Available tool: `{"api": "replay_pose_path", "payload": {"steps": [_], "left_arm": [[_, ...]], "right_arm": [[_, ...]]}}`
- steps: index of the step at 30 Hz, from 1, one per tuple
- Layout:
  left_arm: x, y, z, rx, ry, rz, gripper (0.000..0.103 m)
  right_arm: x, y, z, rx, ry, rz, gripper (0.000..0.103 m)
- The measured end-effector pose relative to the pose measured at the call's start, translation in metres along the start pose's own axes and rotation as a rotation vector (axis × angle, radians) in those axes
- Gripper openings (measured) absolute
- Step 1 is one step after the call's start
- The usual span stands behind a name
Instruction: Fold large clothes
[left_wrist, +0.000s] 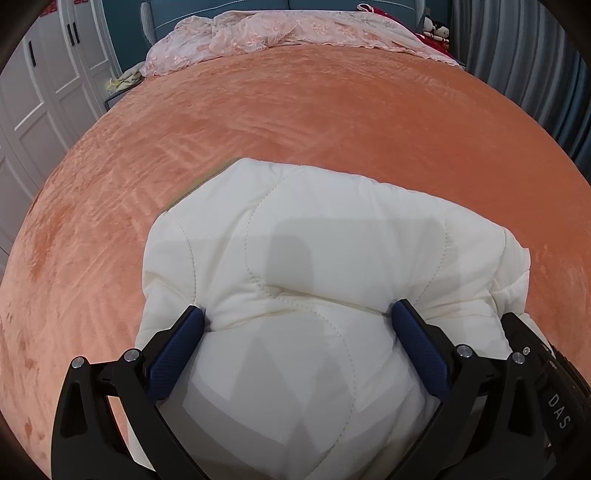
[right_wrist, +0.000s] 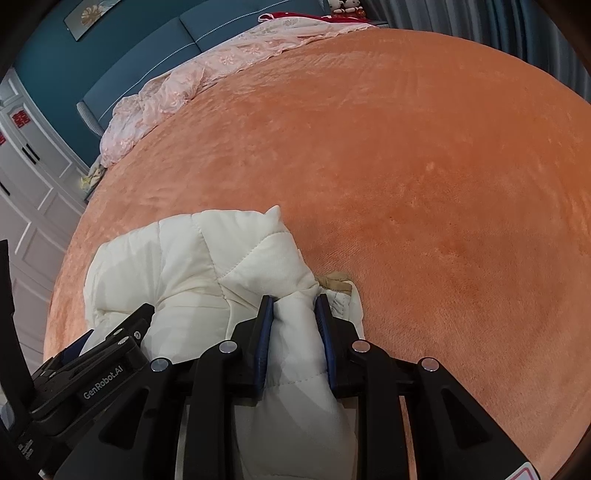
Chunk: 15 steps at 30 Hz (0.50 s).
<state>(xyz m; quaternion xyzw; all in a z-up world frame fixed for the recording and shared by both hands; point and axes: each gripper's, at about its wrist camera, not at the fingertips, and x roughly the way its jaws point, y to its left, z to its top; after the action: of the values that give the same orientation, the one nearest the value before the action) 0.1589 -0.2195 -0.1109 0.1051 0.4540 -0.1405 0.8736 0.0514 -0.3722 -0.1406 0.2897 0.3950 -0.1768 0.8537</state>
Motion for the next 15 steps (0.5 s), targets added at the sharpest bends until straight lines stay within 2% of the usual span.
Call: {"api": "replay_pose_path", "payload": {"steps": [4, 5, 6, 8, 11, 12, 15], "left_arm": [[-0.021, 0.008, 0.0, 0.005, 0.034, -0.021, 0.098], [-0.027, 0.011, -0.001, 0.005, 0.039, -0.025, 0.098], [-0.038, 0.015, -0.005, 0.002, 0.048, -0.033, 0.098], [-0.058, 0.024, -0.015, -0.006, 0.067, -0.054, 0.098], [-0.081, 0.033, -0.028, -0.014, 0.086, -0.068, 0.098], [-0.089, 0.036, -0.035, -0.014, 0.092, -0.069, 0.098], [-0.104, 0.038, -0.055, 0.002, 0.106, -0.061, 0.098]], "right_arm": [[-0.026, 0.006, 0.002, -0.021, 0.012, -0.019, 0.03], [-0.038, 0.008, 0.001, -0.028, 0.002, -0.037, 0.039], [-0.051, 0.01, -0.002, -0.032, -0.013, -0.04, 0.039], [-0.077, 0.015, -0.011, -0.061, -0.021, -0.009, 0.039], [-0.105, 0.022, -0.032, -0.131, -0.001, -0.011, 0.038], [-0.109, 0.024, -0.042, -0.161, 0.021, -0.025, 0.035], [-0.108, 0.026, -0.061, -0.215, 0.052, -0.079, 0.035]]}}
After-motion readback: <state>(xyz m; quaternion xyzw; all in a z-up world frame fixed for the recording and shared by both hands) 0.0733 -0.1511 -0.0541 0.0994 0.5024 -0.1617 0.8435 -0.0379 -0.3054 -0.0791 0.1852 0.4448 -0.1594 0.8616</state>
